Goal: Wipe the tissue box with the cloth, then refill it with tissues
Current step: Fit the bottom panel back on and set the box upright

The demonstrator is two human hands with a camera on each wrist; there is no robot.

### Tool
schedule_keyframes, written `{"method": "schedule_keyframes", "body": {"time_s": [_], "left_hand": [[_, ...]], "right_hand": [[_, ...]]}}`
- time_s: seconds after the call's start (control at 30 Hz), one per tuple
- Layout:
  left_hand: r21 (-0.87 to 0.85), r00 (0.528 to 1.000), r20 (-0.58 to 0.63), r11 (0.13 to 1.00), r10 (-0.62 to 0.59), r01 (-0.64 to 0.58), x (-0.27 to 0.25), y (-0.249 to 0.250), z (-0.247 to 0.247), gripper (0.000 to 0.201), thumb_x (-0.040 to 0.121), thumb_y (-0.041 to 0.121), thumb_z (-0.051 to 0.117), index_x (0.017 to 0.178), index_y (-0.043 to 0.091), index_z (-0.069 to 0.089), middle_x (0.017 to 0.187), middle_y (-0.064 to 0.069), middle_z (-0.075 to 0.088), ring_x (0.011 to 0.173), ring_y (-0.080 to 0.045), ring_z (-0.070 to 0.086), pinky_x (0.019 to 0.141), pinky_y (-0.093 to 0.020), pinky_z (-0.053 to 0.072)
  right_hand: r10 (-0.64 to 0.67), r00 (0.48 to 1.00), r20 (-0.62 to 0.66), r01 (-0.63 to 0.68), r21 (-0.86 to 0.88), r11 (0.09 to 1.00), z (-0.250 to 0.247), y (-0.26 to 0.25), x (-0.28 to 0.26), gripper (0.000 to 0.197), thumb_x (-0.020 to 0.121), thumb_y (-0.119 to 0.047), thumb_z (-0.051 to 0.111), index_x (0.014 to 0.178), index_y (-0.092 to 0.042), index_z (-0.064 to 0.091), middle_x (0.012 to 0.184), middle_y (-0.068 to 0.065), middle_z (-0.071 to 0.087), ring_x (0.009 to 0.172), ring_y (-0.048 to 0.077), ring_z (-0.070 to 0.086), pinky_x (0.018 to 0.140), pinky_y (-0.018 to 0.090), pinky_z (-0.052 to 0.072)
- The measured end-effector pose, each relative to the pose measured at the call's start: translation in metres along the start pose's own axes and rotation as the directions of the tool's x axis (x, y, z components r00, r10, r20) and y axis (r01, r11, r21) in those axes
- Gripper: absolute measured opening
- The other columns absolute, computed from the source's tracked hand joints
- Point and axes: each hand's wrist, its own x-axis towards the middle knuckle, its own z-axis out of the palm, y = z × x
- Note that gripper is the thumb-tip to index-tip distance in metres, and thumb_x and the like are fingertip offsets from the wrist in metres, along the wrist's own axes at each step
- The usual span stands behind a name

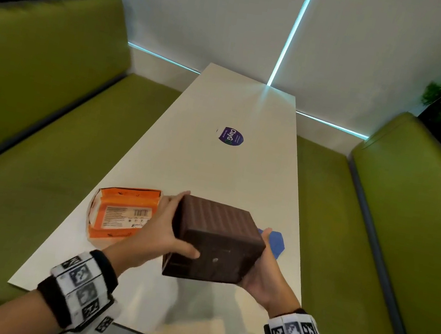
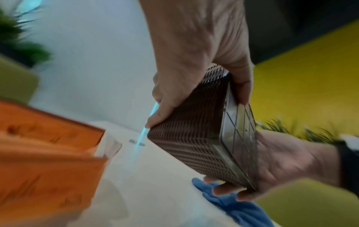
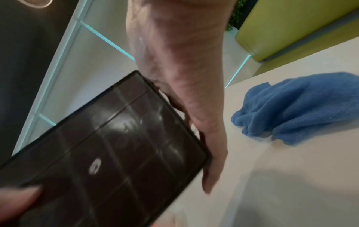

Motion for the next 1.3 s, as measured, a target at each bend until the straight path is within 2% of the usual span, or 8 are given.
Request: {"method": "schedule_keyframes", "body": {"time_s": [0.17, 0.33, 0.43, 0.53, 0.63, 0.77, 0.9, 1.3], "left_hand": [[0.357, 0.873, 0.168, 0.797, 0.459, -0.487, -0.039, -0.005, 0.008, 0.105, 0.056, 0.032, 0.089, 0.137, 0.03, 0.022, 0.135, 0.014, 0.023, 0.131, -0.001, 0.031, 0.105, -0.009, 0.034], [0.444, 0.76, 0.315, 0.62, 0.568, -0.647, -0.049, -0.031, 0.009, 0.099, 0.07, 0.04, 0.083, 0.142, 0.031, 0.016, 0.147, 0.008, 0.018, 0.148, -0.019, 0.016, 0.117, -0.027, 0.031], [0.525, 0.808, 0.285, 0.621, 0.516, -0.582, -0.044, -0.041, 0.009, 0.108, 0.07, 0.047, 0.081, 0.146, 0.038, 0.005, 0.158, 0.005, 0.002, 0.152, -0.021, -0.001, 0.116, -0.036, 0.033], [0.542, 0.929, 0.245, 0.755, 0.277, -0.368, -0.04, -0.038, 0.011, 0.135, 0.062, 0.055, 0.083, 0.145, 0.044, -0.023, 0.157, 0.008, -0.028, 0.147, -0.008, -0.011, 0.115, -0.022, 0.025], [0.334, 0.972, 0.228, 0.933, 0.059, -0.135, -0.025, -0.04, 0.011, 0.129, 0.07, 0.059, 0.075, 0.148, 0.034, -0.024, 0.156, 0.019, 0.005, 0.143, -0.001, 0.016, 0.117, -0.022, 0.02], [0.347, 0.998, 0.027, 0.936, 0.059, -0.065, 0.002, -0.055, 0.007, 0.067, 0.093, 0.042, 0.056, 0.149, 0.033, 0.022, 0.129, 0.009, 0.059, 0.114, -0.014, 0.061, 0.102, -0.041, 0.049], [0.334, 0.996, -0.034, 0.94, 0.088, -0.071, 0.01, -0.051, 0.014, 0.052, 0.099, 0.017, 0.051, 0.147, 0.022, 0.032, 0.128, 0.008, 0.058, 0.116, -0.008, 0.056, 0.099, -0.022, 0.045], [0.288, 0.99, -0.079, 0.953, 0.12, -0.093, 0.018, -0.067, 0.015, 0.05, 0.101, 0.013, 0.045, 0.148, 0.023, 0.028, 0.134, 0.007, 0.053, 0.124, -0.008, 0.049, 0.104, -0.024, 0.041]], "right_hand": [[0.291, 0.927, 0.235, -0.283, -0.068, 0.957, -0.012, -0.004, -0.025, 0.08, 0.071, -0.081, 0.048, 0.126, -0.024, 0.062, 0.129, 0.019, 0.062, 0.118, 0.044, 0.058, 0.089, 0.07, 0.043], [0.346, 0.895, 0.281, -0.328, -0.11, 0.938, -0.014, -0.01, -0.038, 0.063, 0.082, -0.068, 0.052, 0.124, -0.022, 0.063, 0.127, 0.014, 0.063, 0.116, 0.04, 0.057, 0.089, 0.062, 0.045], [0.295, 0.939, 0.174, -0.271, -0.149, 0.951, -0.005, -0.012, -0.039, 0.044, 0.075, -0.049, 0.066, 0.111, -0.023, 0.067, 0.105, 0.008, 0.069, 0.099, 0.03, 0.06, 0.083, 0.045, 0.05], [0.158, 0.982, 0.105, -0.148, -0.093, 0.985, 0.006, -0.006, -0.036, 0.036, 0.082, -0.044, 0.058, 0.108, -0.021, 0.067, 0.1, 0.007, 0.073, 0.098, 0.027, 0.062, 0.083, 0.042, 0.049], [-0.085, 0.99, 0.11, 0.091, -0.053, 0.994, 0.013, 0.01, -0.028, 0.036, 0.093, -0.039, 0.049, 0.125, -0.026, 0.06, 0.119, 0.005, 0.07, 0.113, 0.024, 0.063, 0.088, 0.041, 0.052], [-0.355, 0.93, 0.094, 0.359, -0.029, 0.933, 0.026, 0.028, -0.015, 0.032, 0.098, -0.024, 0.046, 0.127, -0.033, 0.056, 0.127, 0.005, 0.066, 0.119, 0.021, 0.061, 0.101, 0.042, 0.047], [-0.395, 0.918, 0.041, 0.397, -0.035, 0.917, 0.025, 0.039, 0.005, 0.033, 0.1, -0.024, 0.045, 0.131, -0.026, 0.055, 0.129, 0.004, 0.064, 0.123, 0.021, 0.058, 0.109, 0.041, 0.04], [-0.374, 0.927, 0.037, 0.373, -0.201, 0.906, 0.022, 0.043, 0.033, 0.049, 0.099, -0.031, 0.044, 0.146, -0.034, 0.033, 0.149, -0.007, 0.044, 0.138, 0.012, 0.039, 0.12, 0.041, 0.025]]}}
